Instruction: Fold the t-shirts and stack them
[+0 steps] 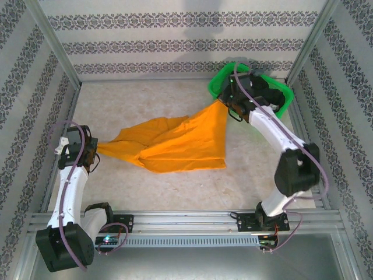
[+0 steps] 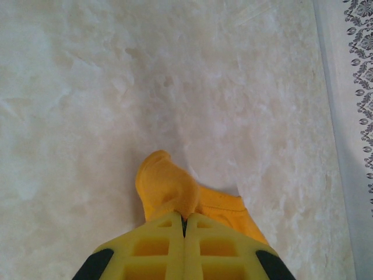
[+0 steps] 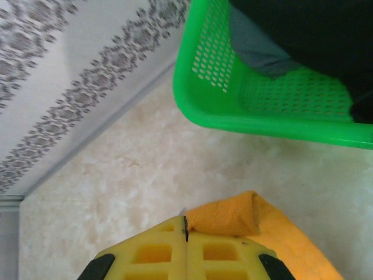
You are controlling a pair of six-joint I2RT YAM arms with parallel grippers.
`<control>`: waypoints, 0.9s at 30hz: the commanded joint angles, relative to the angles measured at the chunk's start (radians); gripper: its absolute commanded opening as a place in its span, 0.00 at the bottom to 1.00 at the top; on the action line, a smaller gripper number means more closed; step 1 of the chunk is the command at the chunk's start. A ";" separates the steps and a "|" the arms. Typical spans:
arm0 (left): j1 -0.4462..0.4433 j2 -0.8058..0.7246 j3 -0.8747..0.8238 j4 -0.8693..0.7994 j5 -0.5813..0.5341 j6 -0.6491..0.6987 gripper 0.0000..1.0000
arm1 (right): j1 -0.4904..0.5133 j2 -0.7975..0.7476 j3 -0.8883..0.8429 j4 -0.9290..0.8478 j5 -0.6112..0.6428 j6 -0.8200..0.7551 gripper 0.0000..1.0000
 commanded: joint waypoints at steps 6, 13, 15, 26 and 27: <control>0.012 -0.001 -0.009 0.030 0.022 -0.008 0.00 | -0.010 -0.013 -0.013 -0.084 -0.071 -0.048 0.44; 0.012 -0.005 -0.013 0.027 0.036 -0.001 0.00 | 0.076 -0.342 -0.430 -0.267 -0.026 -0.046 0.44; 0.011 0.000 -0.010 0.030 0.040 0.002 0.00 | 0.124 -0.407 -0.526 -0.307 -0.005 -0.060 0.44; 0.011 0.008 -0.023 0.043 0.053 0.004 0.00 | 0.188 -0.244 -0.614 -0.238 -0.072 -0.192 0.46; 0.012 0.007 -0.023 0.042 0.053 0.006 0.00 | 0.188 -0.220 -0.599 -0.236 -0.071 -0.202 0.46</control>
